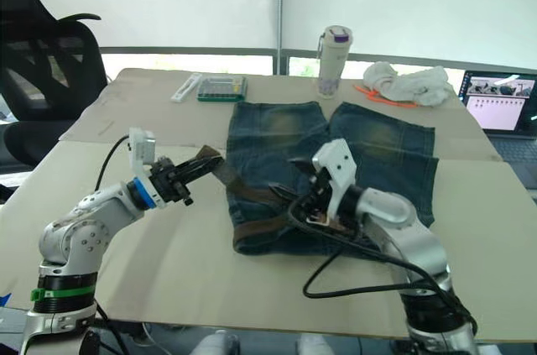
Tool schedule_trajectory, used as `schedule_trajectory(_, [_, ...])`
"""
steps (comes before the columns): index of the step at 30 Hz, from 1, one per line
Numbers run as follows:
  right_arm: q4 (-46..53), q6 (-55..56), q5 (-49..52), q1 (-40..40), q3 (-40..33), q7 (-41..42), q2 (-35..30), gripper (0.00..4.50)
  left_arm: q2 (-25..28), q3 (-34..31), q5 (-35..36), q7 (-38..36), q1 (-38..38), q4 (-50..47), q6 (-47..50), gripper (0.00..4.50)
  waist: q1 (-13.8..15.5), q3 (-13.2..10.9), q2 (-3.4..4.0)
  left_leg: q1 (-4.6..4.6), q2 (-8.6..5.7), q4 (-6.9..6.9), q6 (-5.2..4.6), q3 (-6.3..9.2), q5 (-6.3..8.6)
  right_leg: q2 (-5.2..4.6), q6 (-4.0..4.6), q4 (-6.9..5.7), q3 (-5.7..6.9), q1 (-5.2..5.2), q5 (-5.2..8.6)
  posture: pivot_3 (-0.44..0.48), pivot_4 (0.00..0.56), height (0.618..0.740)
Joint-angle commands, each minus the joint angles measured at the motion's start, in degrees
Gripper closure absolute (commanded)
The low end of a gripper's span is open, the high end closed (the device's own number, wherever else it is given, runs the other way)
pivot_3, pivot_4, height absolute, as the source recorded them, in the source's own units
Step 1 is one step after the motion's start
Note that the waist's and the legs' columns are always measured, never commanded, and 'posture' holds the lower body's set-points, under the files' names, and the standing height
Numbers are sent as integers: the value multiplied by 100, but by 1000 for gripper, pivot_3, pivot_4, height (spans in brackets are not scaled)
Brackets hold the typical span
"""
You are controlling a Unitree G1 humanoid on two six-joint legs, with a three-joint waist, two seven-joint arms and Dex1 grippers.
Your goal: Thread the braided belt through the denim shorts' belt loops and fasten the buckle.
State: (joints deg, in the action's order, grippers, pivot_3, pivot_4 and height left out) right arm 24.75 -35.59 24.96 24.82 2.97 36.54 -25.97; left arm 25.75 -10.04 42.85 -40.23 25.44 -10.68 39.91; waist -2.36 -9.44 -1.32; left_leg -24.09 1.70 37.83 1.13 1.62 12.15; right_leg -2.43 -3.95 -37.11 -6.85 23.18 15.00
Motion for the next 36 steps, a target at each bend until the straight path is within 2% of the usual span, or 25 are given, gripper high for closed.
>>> schedule_trajectory(1, [196, -217, 198, 182, -121, -253, 172, 636, -109, 195, -367, 254, 190, -250, -391, 4500, -4, 0, 0, -1, 0, 0, 0, 0, 0, 0, 0, 0, 0, 0, 0, 0, 150, 737])
schedule_trajectory(6, [189, -524, 507, 344, -446, -635, 445, 636, -270, 951, -1676, 684, 315, -321, -1364, 4500, 1, 0, 0, -1, -1, 0, 0, 0, 0, 0, 2, -1, -1, 2, -1, 0, 150, 737])
schedule_trajectory(11, [271, -1058, 982, 599, -750, -1233, 857, 636, -461, 1929, -3483, 1427, 357, -195, -2589, 4500, -1, 0, 0, -2, -1, -1, 0, 0, 0, -1, 3, -1, -1, 2, -2, 0, 150, 737])
schedule_trajectory(18, [193, -1853, 1510, 778, -1121, -2224, 1364, 636, -841, 2949, -6104, 3158, 653, 567, -3685, 4500, -1, 1, 0, -4, -3, -1, 0, 0, 0, -2, 3, -2, -2, 4, -2, 0, 150, 737])
schedule_trajectory(21, [144, -2180, 1724, 797, -1296, -2582, 1543, 636, -885, 3210, -7112, 3853, 823, 887, -3835, 4500, -11, 1, 0, -7, -4, -1, 0, 1, 0, -2, 3, -3, -2, 6, -2, 0, 150, 737])
schedule_trajectory(26, [16, -2608, 2248, 921, -1709, -3111, 1850, 636, -954, 3430, -8176, 4599, 913, 1159, -3978, 4500, -17, 1, 0, -10, -3, -1, 0, 1, 0, -2, 2, -6, -2, 10, -2, 0, 150, 737])
schedule_trajectory(29, [-67, -2783, 2612, 1040, -1923, -3407, 2058, 636, -989, 3480, -8411, 4723, 939, 1258, -4132, 4500, -18, 1, 0, -9, -3, -1, 0, 1, 0, -2, 2, -8, -1, 11, -2, 0, 150, 737])
schedule_trajectory(34, [-88, -2919, 2878, 1074, -1938, -3605, 2040, 636, -1053, 3462, -8506, 4736, 938, 1348, -4317, 4500, -12, 1, 0, -13, -4, -1, 0, 1, 0, -4, 2, -7, 0, 13, -2, 0, 150, 737])
schedule_trajectory(35, [-93, -2930, 2918, 1075, -1937, -3634, 2040, 1142, -1050, 3470, -8530, 4734, 941, 1361, -4359, 4500, -13, 1, 0, -13, -4, -1, 0, 1, 0, -4, 2, -7, 0, 13, -2, 0, 150, 737])
schedule_trajectory(36, [-104, -2931, 2950, 1079, -1925, -3658, 2031, 1397, -1063, 3467, -8537, 4728, 937, 1369, -4383, 4500, -13, 1, 0, -13, -4, -1, 0, 1, 0, -4, 2, -7, 0, 13, -2, 0, 150, 737])
